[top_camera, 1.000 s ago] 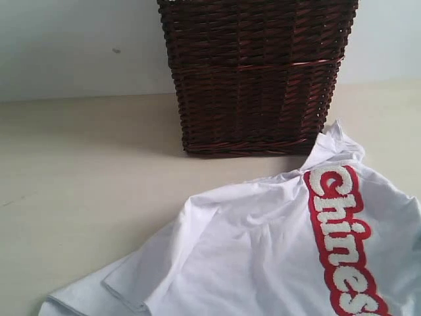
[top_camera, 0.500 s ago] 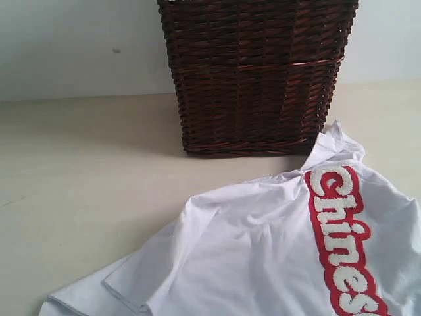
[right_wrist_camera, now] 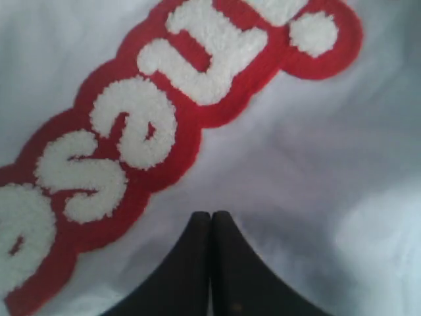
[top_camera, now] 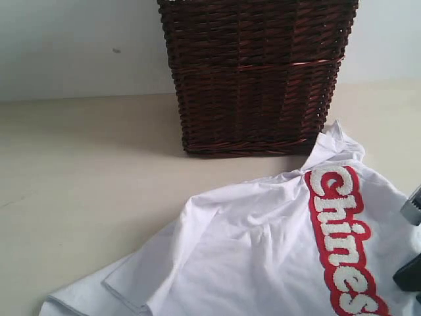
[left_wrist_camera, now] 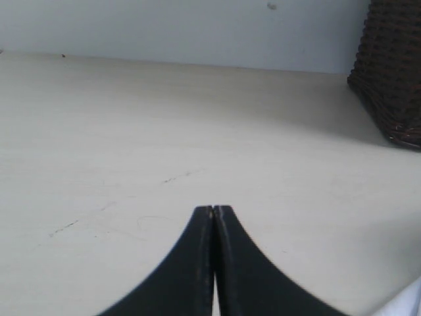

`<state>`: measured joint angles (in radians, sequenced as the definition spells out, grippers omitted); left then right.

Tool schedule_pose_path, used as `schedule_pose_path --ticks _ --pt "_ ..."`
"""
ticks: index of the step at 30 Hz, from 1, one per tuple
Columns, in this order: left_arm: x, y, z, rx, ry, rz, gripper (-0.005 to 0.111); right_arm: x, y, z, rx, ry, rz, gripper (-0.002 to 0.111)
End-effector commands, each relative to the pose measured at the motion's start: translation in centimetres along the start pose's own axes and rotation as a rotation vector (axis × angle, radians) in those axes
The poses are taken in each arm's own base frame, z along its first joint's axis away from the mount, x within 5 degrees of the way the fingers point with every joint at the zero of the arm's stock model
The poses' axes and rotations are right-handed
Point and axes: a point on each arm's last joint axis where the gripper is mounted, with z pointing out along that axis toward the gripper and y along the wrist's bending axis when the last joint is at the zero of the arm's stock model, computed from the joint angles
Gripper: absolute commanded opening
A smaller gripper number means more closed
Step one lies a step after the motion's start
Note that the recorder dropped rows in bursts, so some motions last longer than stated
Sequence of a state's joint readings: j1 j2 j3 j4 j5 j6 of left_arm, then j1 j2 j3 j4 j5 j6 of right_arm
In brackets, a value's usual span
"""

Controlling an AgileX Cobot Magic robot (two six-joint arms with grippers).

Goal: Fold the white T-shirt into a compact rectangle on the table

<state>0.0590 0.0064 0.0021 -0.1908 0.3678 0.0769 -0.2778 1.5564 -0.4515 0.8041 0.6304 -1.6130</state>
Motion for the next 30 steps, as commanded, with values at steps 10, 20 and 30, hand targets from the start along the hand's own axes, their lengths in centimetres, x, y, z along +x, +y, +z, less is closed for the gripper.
schedule_pose_path --ticks 10,20,30 --pt "-0.1 -0.1 -0.1 0.007 -0.012 -0.005 0.000 -1.2 4.7 5.6 -0.262 0.348 -0.099 0.000" --pt "-0.1 -0.1 -0.1 0.007 -0.012 -0.005 0.000 -4.4 4.5 5.1 -0.139 0.197 -0.129 0.010" --pt "-0.1 -0.1 -0.1 0.007 -0.012 -0.005 0.000 -8.0 5.3 -3.9 0.244 -0.233 -0.248 0.055"
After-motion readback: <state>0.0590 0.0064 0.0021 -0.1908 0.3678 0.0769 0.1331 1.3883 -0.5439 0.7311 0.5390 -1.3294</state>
